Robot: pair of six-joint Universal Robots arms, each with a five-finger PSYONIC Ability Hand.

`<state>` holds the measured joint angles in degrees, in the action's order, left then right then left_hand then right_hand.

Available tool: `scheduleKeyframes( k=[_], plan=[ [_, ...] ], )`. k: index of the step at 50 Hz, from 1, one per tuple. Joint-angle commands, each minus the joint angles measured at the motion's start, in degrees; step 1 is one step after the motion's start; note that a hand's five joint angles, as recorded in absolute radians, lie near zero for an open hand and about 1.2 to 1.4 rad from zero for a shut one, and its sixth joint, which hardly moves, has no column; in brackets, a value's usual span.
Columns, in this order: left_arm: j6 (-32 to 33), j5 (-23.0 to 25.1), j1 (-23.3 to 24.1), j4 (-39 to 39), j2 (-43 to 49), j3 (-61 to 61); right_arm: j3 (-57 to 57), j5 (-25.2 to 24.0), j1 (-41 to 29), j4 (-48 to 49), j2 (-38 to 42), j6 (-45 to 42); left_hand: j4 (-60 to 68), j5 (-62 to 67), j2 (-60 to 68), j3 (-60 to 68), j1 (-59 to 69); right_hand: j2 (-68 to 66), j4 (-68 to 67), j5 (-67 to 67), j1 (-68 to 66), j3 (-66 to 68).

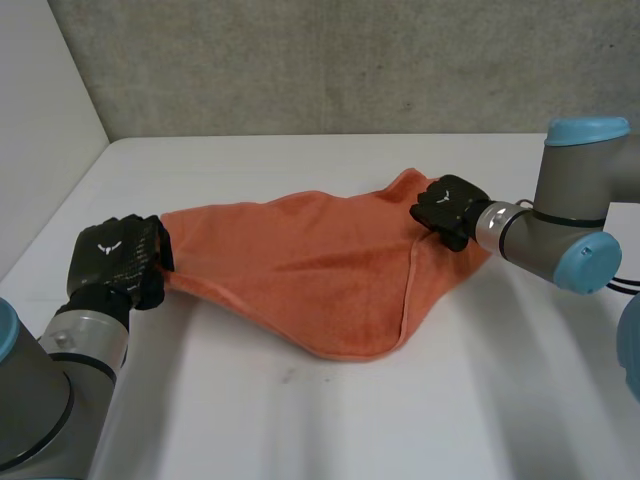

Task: Fold the laundry

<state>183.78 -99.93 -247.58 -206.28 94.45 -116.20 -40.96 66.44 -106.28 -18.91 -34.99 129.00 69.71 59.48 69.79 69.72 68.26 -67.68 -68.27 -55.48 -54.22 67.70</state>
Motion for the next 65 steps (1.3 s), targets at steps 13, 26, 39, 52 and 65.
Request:
scheduleKeyframes(
  k=[13, 26, 39, 52, 65],
  plan=[
    [-0.09, -0.35, -1.59, 1.84, -2.17, 0.54, -27.47, -1.04, 9.07, 8.00, -25.71, 22.69, 10.29, 10.52, 10.21, 10.28, 11.74, -12.32, -11.73, -14.52, -25.78, 12.30],
    [-3.87, -0.27, -1.85, 12.48, -12.10, 0.10, -44.90, -5.88, 17.77, 3.99, -45.50, 22.44, 10.29, 10.52, 10.21, 10.28, 11.74, -12.32, -11.73, -14.52, -25.78, 12.30],
    [-3.69, 0.09, -3.52, 22.15, -10.44, -2.72, -56.59, -4.12, 25.34, -10.01, -50.17, -2.43, 10.29, 10.52, 10.21, 10.28, 11.74, -12.32, -11.73, -14.52, -25.78, 12.30],
    [-3.52, 0.26, -3.52, 16.45, 5.89, 9.04, -59.41, -1.67, 25.16, 15.81, -44.31, 12.84, 10.29, 10.52, 10.21, 10.28, 11.74, -12.32, -11.73, -14.52, -25.78, 12.30],
    [6.48, 0.26, -3.34, 5.46, 28.75, 27.76, -51.86, 12.92, 16.37, 36.55, -27.96, 17.60, 10.29, 10.52, 10.21, 10.28, 11.74, -12.32, -11.73, -14.52, -25.78, 12.30]
  ],
)
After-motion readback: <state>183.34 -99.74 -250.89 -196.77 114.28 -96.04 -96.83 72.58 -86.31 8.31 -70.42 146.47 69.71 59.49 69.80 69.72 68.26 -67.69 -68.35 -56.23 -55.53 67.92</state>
